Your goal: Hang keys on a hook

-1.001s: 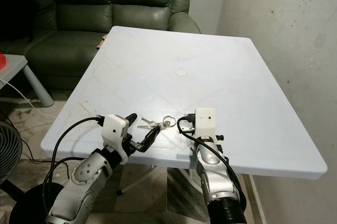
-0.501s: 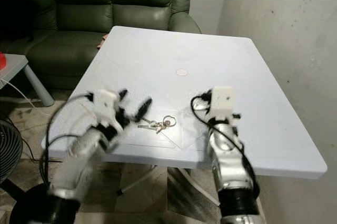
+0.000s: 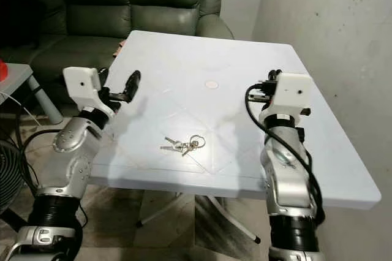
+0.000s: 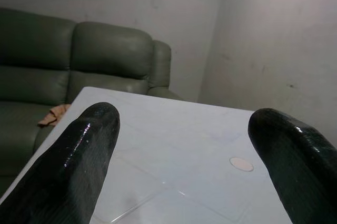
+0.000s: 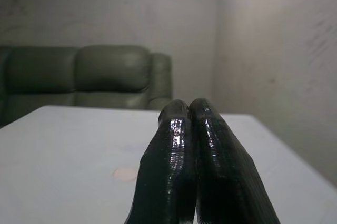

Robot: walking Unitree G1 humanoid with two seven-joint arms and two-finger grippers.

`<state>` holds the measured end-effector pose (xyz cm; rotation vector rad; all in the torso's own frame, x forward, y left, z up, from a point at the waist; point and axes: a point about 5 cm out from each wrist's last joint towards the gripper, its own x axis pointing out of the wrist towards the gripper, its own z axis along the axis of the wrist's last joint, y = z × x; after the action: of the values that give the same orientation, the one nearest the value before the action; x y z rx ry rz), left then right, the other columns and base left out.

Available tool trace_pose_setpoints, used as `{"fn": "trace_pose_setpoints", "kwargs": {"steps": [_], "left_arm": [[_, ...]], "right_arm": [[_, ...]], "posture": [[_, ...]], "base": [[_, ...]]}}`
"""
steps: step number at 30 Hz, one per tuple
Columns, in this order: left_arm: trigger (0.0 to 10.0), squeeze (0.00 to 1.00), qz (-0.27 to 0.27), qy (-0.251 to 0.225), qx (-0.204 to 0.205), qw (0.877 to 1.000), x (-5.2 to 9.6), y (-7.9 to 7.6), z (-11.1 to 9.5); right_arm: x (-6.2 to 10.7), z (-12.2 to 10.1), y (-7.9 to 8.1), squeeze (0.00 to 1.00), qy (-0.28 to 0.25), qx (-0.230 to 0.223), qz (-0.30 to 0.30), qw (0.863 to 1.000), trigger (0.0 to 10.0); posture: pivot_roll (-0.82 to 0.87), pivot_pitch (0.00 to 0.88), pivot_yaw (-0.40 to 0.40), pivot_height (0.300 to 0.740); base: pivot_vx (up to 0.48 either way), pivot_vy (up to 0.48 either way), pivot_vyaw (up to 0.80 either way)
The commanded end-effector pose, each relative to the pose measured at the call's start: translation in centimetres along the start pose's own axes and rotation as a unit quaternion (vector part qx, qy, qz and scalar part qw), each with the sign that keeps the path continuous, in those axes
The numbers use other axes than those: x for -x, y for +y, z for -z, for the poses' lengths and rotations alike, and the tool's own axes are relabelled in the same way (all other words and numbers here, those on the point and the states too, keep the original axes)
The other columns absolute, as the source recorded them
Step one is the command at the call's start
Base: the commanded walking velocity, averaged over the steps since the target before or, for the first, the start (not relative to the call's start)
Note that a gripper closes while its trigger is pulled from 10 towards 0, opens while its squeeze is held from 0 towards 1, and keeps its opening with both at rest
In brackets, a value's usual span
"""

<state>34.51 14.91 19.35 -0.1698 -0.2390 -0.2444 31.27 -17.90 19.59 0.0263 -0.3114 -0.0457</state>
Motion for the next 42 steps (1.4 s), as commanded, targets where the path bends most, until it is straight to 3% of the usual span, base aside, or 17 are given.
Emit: {"fn": "trace_pose_setpoints", "kwargs": {"steps": [1,3,12,25,33,42], "left_arm": [[10.0,0.0,0.001,0.009,-0.004,1.0,0.2,0.1,0.5],[10.0,0.0,-0.011,0.019,-0.008,1.0,0.4,0.4,1.0],[10.0,0.0,-0.015,0.023,-0.004,1.0,0.2,0.4,1.4],[10.0,0.0,-0.018,0.043,0.011,0.999,-0.2,0.7,2.2],[10.0,0.0,-0.026,0.043,0.014,0.999,-0.5,0.8,2.1],[10.0,0.0,-0.04,0.054,0.006,0.998,-0.6,0.9,2.4]], "right_arm": [[0.3,-0.5,0.4,0.0,-0.019,-0.011,-0.032,0.999,10.0],[0.9,-0.4,0.8,0.0,-0.022,-0.035,-0.053,0.998,10.0],[1.1,0.2,1.2,0.0,-0.006,-0.028,-0.066,0.997,10.0],[0.8,0.5,0.2,0.0,0.007,-0.026,-0.048,0.998,10.0],[0.8,0.7,0.2,0.0,0.01,-0.025,-0.049,0.998,10.0],[0.9,1.0,0.2,0.0,0.015,-0.025,-0.051,0.998,10.0]], "posture": [[0.01,0.0,-0.039,0.711],[0.01,0.0,-0.039,0.711],[0.0,0.0,-0.042,0.711],[0.0,0.0,-0.041,0.711],[0.0,0.0,-0.041,0.711],[0.01,0.0,-0.043,0.711]], "base": [[0.0,0.0,0.0],[0.0,0.0,0.0],[0.0,0.0,0.0],[0.0,0.0,-0.76],[0.0,0.462,-0.76],[0.0,0.0,-0.76]]}}
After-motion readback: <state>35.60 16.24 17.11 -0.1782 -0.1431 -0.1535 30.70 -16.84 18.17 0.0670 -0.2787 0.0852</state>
